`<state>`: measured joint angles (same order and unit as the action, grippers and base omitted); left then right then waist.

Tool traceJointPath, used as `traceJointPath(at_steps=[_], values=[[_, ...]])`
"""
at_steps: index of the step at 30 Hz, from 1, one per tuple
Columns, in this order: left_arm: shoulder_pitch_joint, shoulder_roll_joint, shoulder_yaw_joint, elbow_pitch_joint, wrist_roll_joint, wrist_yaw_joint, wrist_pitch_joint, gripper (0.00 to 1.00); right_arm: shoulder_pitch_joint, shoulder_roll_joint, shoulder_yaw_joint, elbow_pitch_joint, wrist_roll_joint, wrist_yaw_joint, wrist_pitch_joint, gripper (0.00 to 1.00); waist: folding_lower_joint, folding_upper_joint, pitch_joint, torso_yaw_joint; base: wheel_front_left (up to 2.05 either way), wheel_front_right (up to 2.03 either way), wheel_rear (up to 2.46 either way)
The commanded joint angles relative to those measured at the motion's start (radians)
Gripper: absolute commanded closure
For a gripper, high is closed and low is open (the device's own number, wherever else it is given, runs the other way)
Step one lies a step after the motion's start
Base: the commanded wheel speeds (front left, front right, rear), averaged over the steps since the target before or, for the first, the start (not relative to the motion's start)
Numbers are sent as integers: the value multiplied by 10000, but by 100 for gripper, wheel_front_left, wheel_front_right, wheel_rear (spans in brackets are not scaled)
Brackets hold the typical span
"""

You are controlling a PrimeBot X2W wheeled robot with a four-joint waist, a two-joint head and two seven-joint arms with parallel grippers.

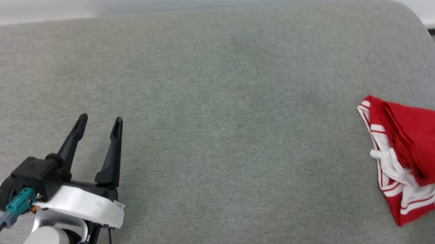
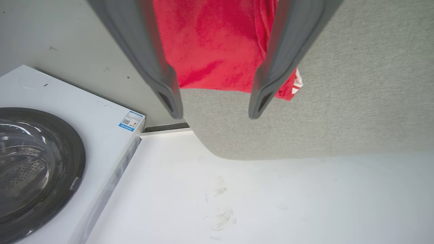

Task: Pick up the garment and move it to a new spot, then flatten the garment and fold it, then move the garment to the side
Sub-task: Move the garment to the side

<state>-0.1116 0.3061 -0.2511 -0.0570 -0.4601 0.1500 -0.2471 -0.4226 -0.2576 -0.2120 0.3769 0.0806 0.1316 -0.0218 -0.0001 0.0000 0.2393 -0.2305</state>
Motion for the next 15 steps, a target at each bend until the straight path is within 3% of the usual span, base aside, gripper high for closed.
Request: traceJointPath(at_steps=[1, 8, 15], values=[[175, -43, 73, 74, 14, 65, -71, 0, 478, 219, 76, -490, 108, -15, 98, 0, 1, 0, -473, 473, 0, 0, 0], [631, -245, 345, 234, 279, 285, -171, 0, 2242, 1363, 556, -2605, 360, -13, 464, 0, 1, 0, -911, 1296, 0, 0, 0], [1046, -182, 834, 342, 432, 205, -185, 0, 3154, 1833, 1026, -3399, 569, -13, 553, 0, 1, 0, -1287, 1901, 0, 0, 0]])
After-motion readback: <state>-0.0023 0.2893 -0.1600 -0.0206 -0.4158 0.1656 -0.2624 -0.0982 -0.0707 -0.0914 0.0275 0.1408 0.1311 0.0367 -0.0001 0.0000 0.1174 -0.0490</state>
